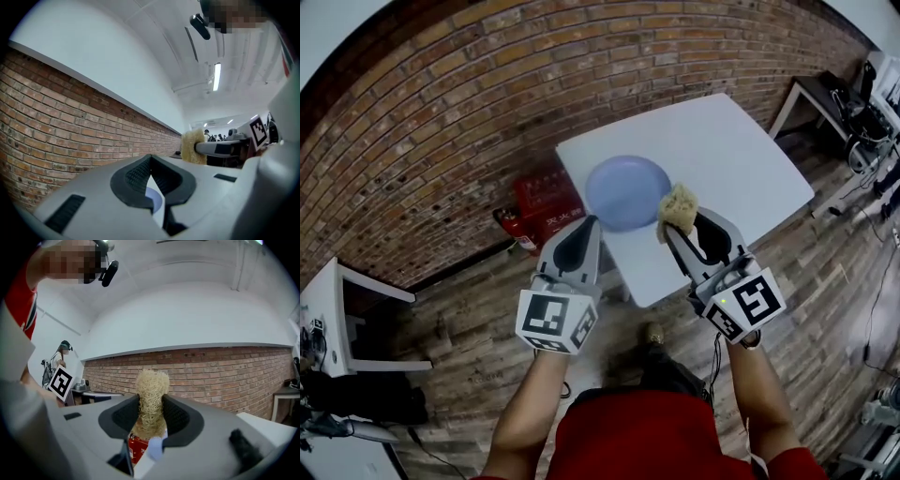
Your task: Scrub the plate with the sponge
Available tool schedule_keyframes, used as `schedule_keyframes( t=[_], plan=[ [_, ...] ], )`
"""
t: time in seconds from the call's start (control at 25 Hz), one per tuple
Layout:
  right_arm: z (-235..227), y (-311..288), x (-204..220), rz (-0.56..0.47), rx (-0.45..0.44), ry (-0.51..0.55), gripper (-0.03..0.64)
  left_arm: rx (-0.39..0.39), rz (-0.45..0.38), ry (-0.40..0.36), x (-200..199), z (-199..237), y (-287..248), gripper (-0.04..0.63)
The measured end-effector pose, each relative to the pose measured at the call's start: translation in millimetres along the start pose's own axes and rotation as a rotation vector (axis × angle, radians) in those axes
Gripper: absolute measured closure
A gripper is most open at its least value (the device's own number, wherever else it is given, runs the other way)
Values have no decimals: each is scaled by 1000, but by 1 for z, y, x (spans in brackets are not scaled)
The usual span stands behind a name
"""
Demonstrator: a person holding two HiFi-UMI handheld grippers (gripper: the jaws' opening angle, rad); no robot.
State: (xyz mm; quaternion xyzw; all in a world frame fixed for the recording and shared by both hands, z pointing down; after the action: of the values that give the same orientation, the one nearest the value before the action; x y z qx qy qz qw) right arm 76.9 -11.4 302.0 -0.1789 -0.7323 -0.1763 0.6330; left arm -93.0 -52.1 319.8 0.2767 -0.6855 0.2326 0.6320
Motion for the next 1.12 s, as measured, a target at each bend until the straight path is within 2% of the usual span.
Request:
schedule_keyframes(
  t=[0.44, 0.76, 1.12],
  plan=[
    [-85, -55, -3, 33, -124, 8, 463, -108, 41, -34, 10, 4, -86, 583],
    [-124, -90, -6, 55, -223, -9, 463, -199, 102, -39, 25, 13, -122, 583],
    [-142, -121, 1, 75, -228, -24, 463, -217, 154, -22, 47, 28, -146, 581]
  ],
)
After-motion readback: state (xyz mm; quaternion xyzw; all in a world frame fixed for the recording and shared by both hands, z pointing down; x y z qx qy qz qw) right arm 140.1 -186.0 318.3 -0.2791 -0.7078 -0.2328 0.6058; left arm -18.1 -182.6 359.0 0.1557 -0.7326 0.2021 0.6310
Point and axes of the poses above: the fingertips, and each gripper's own axes: y backward along the fingers, z to its left, x out of its underside, the point moved 5 cm from there along y, backward along the fingers, and after that the axes turned 10 degrees about -y, right-handed, at the moved point
